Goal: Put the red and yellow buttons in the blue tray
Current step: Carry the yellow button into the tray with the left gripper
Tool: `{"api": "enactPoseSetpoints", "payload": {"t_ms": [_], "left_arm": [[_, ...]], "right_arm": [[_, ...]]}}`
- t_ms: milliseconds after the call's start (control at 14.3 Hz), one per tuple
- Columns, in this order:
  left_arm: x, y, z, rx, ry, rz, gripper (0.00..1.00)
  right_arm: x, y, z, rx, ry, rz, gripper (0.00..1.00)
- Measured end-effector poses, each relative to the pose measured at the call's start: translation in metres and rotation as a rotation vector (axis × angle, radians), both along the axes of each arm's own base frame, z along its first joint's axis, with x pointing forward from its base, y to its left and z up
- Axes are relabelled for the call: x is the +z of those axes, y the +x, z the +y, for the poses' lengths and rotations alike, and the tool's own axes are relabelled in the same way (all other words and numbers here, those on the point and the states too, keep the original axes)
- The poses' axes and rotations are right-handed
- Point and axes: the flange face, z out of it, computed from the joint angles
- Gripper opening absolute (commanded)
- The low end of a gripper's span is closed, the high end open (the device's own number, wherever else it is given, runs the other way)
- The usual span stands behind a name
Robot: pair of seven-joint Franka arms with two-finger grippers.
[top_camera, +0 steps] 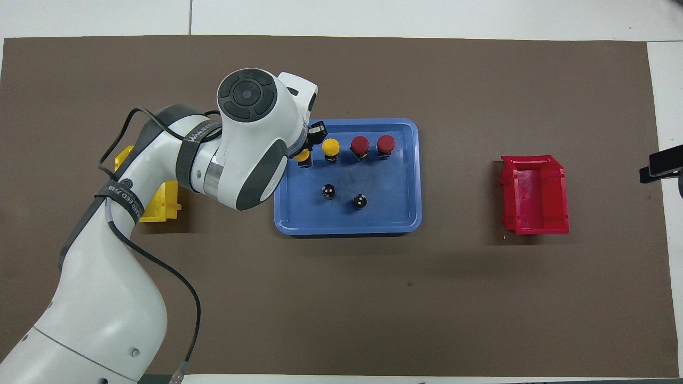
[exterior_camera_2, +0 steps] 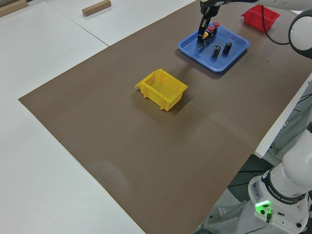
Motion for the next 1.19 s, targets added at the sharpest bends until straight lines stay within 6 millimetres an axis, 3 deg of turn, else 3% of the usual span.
{"api": "enactPoseSetpoints", "payload": {"t_ms": [209,279,349,558,698,767,977,1186], "left_arm": [[-0.016,0.009,-0.001,-0.002,0.006,-0.016,0.03],[-0.016,0.011,-0.002,-0.002,0.005,-0.021,0.13],[-0.015,0.012,-0.002,-0.004,0.008,-0.027,0.38],[-0.014,0.014,0.000,-0.012,0.019,-0.039,0.81],[-0.013,0.014,0.000,-0.029,0.039,-0.053,0.95],[-0.013,0.014,-0.001,-0.036,0.047,-0.059,1.00],[-0.011,0.012,-0.001,-0.047,0.083,-0.038,1.00],[0.032,0.013,0.005,-0.064,0.116,-0.016,1.00]], "right_arm": [[-0.002,0.002,0.007,0.016,-0.004,0.005,1.00],[-0.004,0.003,0.008,0.017,-0.005,0.008,1.00],[-0.005,0.004,0.008,0.017,-0.005,0.011,1.00],[-0.007,0.004,0.007,0.015,-0.004,0.020,1.00],[-0.007,0.004,0.007,0.015,-0.007,0.020,1.00],[-0.007,0.004,0.006,0.016,-0.020,0.021,1.00],[-0.006,0.003,0.006,0.022,-0.041,0.021,1.00],[-0.006,0.004,0.009,0.032,-0.041,0.020,1.00]]}}
